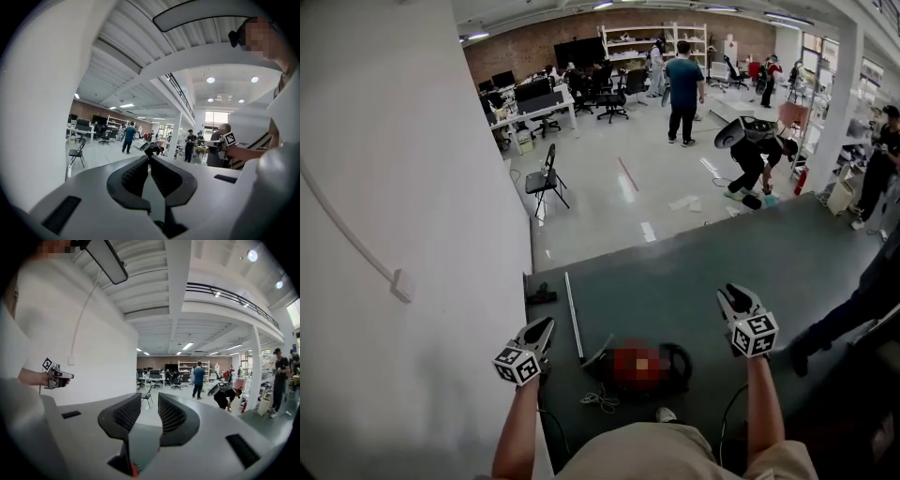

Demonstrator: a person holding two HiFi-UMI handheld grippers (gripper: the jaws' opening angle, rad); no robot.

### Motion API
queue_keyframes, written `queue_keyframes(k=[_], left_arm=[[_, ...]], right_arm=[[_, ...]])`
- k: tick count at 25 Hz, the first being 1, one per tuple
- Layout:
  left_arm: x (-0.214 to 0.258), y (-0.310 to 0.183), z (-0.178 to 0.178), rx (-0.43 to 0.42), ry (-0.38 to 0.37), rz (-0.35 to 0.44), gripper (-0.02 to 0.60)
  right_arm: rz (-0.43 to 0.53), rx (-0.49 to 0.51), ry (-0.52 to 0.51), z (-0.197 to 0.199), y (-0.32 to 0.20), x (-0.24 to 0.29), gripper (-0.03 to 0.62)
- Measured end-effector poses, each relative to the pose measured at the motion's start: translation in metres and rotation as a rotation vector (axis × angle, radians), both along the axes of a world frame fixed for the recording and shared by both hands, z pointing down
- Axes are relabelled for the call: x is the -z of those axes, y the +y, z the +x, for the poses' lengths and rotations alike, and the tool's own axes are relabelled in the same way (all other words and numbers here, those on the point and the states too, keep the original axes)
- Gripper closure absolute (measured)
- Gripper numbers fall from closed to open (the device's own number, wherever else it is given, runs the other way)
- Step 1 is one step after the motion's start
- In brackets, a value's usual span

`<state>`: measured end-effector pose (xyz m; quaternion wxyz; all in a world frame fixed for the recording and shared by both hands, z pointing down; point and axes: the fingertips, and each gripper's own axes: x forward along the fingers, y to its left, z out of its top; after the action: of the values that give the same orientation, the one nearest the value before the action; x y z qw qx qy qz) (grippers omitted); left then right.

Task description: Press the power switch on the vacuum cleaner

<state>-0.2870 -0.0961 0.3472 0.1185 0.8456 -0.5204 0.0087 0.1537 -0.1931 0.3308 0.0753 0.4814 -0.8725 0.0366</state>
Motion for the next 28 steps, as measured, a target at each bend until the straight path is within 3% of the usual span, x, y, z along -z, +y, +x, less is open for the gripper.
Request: queue_keyframes(k=[4, 7, 14, 20, 25, 28], left_arm=[[-0.041, 0.004, -0.046, 0.061, -0.046, -0.071, 0.572], [-0.067, 0.011, -0.068, 0.103, 0.000, -0.103, 0.571], [-0.150, 0.011, -0.068, 0.111, -0.012, -0.229, 0.523], [-0.211, 0.013, -0.046, 0.153, 0.085, -0.299, 0.523], [-0.241, 0.013, 0.022, 0.060, 0.077, -0.353, 0.523], [-0.243, 0.009, 0.067, -0.003, 0.075, -0.363, 0.523]], right_arm=[[-0.062, -0.144, -0.005, 0.051, -0.001, -0.035, 0.493], [-0.114, -0.208, -0.070, 0.070, 0.005, -0.069, 0.493], [-0.216, -0.295, -0.188, 0.075, 0.016, -0.154, 0.493], [-0.281, -0.240, -0.103, 0.021, 0.036, -0.223, 0.493], [-0.318, -0.132, -0.072, -0.047, 0.038, -0.241, 0.493], [-0.336, -0.095, -0.118, -0.086, 0.035, -0.242, 0.493]])
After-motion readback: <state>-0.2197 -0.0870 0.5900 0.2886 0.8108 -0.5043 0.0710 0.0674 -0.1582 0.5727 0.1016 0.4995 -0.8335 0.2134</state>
